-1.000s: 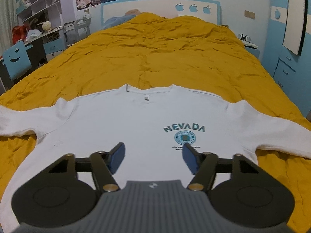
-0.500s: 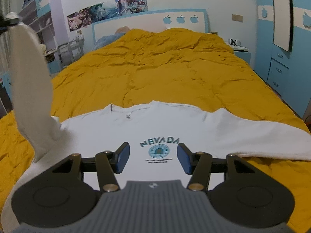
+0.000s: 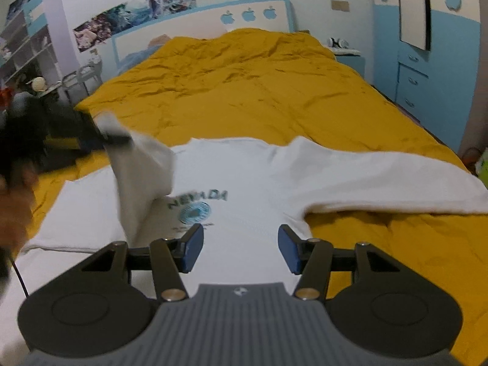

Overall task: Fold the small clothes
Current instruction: 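Fold the held sleeve across the sweatshirt body with the left gripper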

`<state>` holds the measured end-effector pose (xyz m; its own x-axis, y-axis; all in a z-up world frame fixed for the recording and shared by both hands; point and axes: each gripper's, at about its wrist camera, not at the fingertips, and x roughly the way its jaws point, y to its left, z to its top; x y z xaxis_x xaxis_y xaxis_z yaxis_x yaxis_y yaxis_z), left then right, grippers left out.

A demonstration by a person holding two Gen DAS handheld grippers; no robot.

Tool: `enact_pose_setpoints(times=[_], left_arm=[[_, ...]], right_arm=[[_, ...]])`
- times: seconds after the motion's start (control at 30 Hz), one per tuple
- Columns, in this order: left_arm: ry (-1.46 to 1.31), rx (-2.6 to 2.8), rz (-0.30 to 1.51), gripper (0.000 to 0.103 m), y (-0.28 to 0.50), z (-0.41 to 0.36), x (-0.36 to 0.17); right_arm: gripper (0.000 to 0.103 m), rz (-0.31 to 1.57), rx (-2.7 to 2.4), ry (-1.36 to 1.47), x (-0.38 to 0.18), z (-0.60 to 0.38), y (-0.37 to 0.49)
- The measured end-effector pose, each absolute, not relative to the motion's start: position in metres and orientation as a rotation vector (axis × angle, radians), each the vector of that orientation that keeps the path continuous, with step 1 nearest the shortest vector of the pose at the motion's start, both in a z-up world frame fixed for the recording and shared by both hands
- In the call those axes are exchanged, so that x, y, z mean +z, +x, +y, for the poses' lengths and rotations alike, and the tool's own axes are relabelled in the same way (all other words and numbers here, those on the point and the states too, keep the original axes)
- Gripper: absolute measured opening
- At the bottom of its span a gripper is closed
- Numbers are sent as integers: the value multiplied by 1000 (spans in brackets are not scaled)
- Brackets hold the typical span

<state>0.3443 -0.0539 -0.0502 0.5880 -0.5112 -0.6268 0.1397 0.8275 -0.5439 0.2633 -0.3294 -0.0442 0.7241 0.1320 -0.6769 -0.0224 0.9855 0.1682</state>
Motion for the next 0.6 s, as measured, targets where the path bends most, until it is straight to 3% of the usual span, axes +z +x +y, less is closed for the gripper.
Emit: enact_pose_setpoints(times=[0.07, 0.13, 0.23, 0.6], left_arm=[[-438, -419, 938, 25, 346, -61, -64], [-423, -443, 988, 54, 341, -61, -72], [-412, -495, 987, 69, 324, -50, -67], [-291, -276, 864, 73, 286, 65, -46]], right_arm=[[51, 769, 75, 155, -48, -333, 266], [51, 778, 65, 153, -52, -335, 268], [51, 781, 63, 153, -56, -335, 274], [56, 775, 251, 63, -60, -277, 309]])
